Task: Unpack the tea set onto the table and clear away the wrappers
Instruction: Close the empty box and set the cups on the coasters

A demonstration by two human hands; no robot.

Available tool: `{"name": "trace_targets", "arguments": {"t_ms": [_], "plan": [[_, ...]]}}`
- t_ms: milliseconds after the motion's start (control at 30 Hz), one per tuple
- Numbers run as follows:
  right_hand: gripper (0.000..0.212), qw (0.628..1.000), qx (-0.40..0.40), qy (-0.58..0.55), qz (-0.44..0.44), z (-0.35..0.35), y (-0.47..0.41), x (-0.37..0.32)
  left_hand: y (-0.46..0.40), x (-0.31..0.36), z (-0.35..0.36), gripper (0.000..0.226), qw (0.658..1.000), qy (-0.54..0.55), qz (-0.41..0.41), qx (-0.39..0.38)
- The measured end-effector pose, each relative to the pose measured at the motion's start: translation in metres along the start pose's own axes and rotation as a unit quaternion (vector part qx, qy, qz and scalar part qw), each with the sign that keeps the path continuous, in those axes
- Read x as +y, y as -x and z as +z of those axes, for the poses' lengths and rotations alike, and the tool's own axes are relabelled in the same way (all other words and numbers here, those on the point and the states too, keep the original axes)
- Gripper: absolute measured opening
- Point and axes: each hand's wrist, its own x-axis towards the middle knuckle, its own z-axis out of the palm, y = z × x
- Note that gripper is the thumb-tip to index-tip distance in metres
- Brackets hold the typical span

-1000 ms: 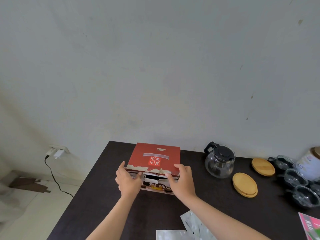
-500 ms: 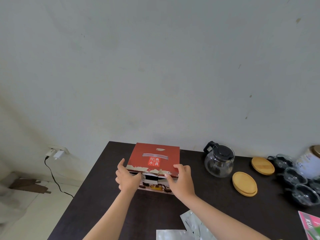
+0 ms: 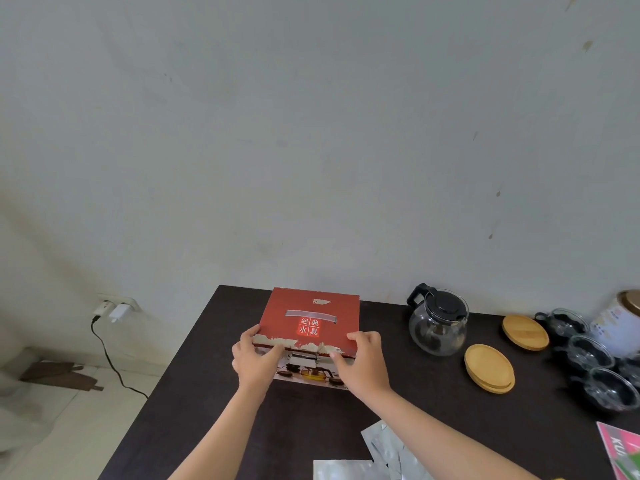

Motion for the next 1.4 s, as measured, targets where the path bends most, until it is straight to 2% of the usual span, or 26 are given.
{"name": "trace_targets", "arguments": {"t_ms": [67,200,300,400,467,1033,1133,1233,1300,1400], "plan": [[0.05,1.0,0.002,0.006,-0.01,0.001,0.001,0.001,0.003,-0.004,-0.002,0.051,1.0,0.005,0.022,0.008],[0.046,0.996,0.017,0.043,-0.076,0.005,0.008,0.007,0.004,-0.006,-0.003,0.046,0.997,-0.037,0.055,0.026],[0.033,0.984,0.027,0.073,-0.158,0.01,0.012,0.008,0.006,-0.006,-0.003,0.046,0.997,-0.042,0.063,0.029],[0.017,0.957,0.018,0.107,-0.268,0.017,0.014,0.004,0.007,-0.007,-0.003,0.046,0.996,-0.042,0.067,0.03],[0.014,0.944,0.012,0.14,-0.3,0.024,0.013,0.001,0.007,-0.007,-0.003,0.046,0.996,-0.042,0.07,0.03],[0.015,0.963,0.024,0.123,-0.24,0.036,-0.004,-0.012,0.006,-0.008,-0.003,0.046,0.996,-0.046,0.071,0.027],[0.031,0.975,0.052,0.113,-0.183,0.034,-0.007,-0.015,0.007,-0.006,-0.004,0.05,0.996,-0.05,0.067,0.027],[0.064,0.983,0.067,0.137,-0.099,0.033,-0.006,-0.017,0.006,-0.005,-0.005,0.064,0.999,-0.033,0.039,0.018],[0.09,0.992,0.044,0.118,-0.017,0.032,-0.005,-0.017,0.005,-0.004,-0.006,0.069,1.0,-0.014,0.012,-0.003],[0.121,0.996,-0.015,0.049,0.069,0.028,-0.005,-0.018,0.004,-0.003,-0.006,0.06,1.0,-0.016,0.005,-0.027]]}}
